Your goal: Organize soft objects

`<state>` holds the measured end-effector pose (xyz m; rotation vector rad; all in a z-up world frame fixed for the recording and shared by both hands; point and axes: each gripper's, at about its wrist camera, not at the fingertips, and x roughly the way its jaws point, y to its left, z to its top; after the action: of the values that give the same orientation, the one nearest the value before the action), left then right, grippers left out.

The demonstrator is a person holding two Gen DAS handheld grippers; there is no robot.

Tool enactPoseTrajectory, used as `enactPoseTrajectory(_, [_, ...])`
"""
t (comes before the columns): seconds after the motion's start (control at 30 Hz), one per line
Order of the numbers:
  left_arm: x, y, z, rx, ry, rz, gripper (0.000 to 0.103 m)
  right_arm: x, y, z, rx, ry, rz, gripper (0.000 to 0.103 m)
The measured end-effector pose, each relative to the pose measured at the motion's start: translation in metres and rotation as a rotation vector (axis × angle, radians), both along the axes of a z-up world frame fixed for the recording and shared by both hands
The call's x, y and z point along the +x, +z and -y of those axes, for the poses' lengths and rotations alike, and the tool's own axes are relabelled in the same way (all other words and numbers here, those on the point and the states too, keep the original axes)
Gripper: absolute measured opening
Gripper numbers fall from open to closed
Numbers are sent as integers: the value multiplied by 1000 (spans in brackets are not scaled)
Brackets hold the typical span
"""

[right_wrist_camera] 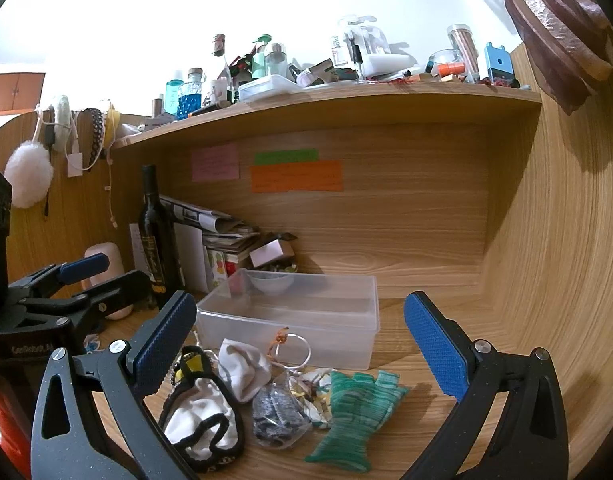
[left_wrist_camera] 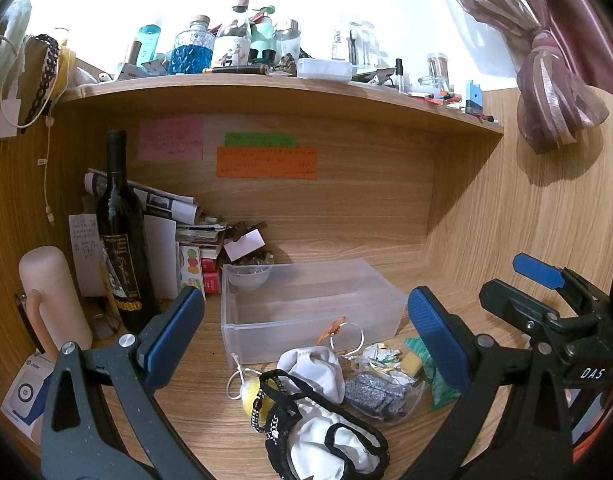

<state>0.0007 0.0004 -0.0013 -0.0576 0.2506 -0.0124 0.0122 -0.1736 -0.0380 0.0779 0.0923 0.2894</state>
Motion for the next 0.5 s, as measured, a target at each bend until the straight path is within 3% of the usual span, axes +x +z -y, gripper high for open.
enactPoseTrajectory(0.5, [1, -1, -2, 2, 4, 0, 103, -1, 0, 0, 7, 11, 2, 103])
